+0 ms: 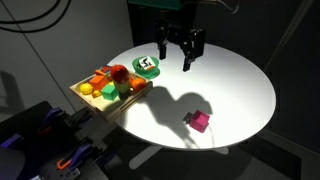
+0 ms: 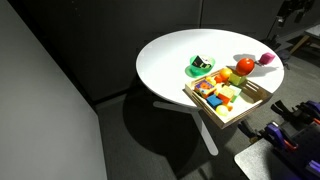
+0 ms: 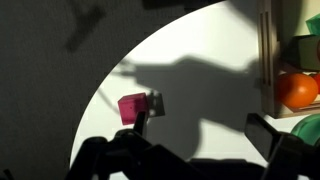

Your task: Put the pink block on the tray

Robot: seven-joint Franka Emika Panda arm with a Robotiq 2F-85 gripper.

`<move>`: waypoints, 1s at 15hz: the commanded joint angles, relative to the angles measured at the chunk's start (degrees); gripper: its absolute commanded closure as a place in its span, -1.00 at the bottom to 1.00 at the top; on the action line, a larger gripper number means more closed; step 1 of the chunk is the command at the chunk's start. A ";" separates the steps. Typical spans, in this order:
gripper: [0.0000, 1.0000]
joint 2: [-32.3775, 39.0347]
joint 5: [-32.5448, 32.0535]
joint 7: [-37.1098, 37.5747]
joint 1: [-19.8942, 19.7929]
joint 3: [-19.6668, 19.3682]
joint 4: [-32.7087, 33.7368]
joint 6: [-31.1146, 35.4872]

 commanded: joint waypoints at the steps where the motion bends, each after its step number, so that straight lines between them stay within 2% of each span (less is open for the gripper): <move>1: -1.00 3.30 0.66 -1.05 -1.36 0.42 2.21 2.52; 7: -1.00 8.97 1.91 -0.83 -2.68 0.80 4.03 8.92; 15: -1.00 17.54 4.49 -1.31 -5.87 1.80 10.30 10.23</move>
